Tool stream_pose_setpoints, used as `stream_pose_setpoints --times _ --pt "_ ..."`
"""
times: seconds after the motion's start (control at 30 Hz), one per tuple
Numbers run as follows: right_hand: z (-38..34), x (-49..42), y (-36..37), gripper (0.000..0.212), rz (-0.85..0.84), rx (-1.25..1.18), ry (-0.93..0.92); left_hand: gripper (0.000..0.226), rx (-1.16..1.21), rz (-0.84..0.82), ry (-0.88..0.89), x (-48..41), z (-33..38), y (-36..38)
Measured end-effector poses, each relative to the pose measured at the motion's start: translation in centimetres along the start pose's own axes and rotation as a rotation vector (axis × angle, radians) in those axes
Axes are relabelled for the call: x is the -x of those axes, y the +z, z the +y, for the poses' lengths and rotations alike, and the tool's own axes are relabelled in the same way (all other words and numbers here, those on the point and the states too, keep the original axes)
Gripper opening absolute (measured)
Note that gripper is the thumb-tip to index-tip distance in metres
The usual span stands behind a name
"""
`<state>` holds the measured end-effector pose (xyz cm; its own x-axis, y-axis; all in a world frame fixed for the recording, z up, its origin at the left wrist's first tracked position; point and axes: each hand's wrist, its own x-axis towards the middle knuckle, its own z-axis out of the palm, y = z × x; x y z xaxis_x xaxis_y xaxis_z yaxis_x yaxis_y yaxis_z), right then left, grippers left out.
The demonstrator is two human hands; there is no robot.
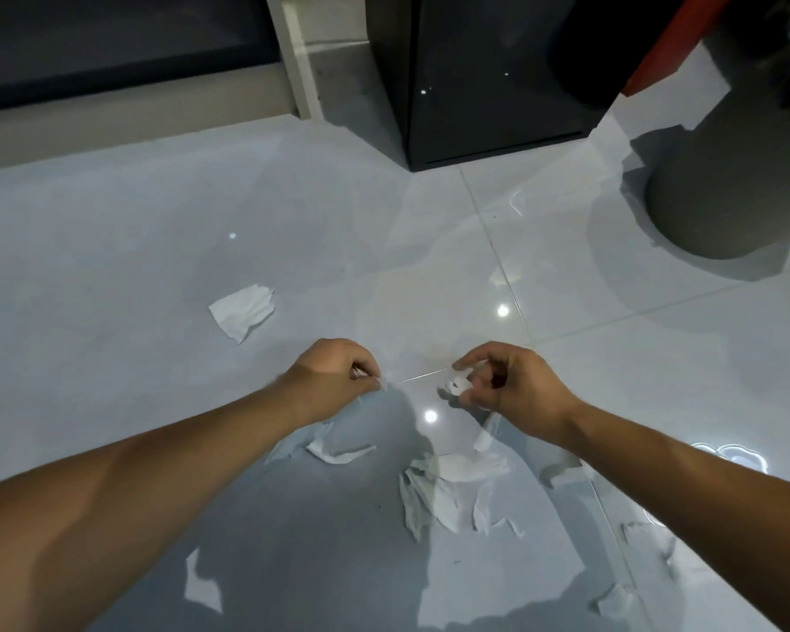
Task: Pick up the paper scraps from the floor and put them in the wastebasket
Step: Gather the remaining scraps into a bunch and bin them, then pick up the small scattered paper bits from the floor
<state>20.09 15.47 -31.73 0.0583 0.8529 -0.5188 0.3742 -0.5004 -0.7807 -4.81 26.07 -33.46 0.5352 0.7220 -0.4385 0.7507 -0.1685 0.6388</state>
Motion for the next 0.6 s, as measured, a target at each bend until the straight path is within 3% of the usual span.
stream_pose_setpoints --times 0.1,0.23,0.4,0.5,0.6 --pt "0.9 1.6 -1.2 0.042 -0.106 0.280 -0.036 0.014 0.162 0.042 -0.071 0.5 -0.6 -0.4" --pt "2.7 2.5 -1.4 0.040 -0.163 0.532 -0.060 0.033 0.246 0.075 -0.113 0.7 -1.1 -0.7" --pt "3.9 1.8 -1.1 0.011 -0.169 0.643 -0.124 0.034 0.212 0.083 -0.146 1.0 -1.6 -0.8" --pt "3.5 1.8 -0.8 0.023 -0.141 0.629 -0.107 0.028 0.195 0.048 -0.147 1.5 -1.9 -1.1" --pt "1.9 1.7 0.0 0.018 -0.062 0.400 -0.138 0.030 0.208 0.006 -0.150 2.1 -2.4 -2.6"
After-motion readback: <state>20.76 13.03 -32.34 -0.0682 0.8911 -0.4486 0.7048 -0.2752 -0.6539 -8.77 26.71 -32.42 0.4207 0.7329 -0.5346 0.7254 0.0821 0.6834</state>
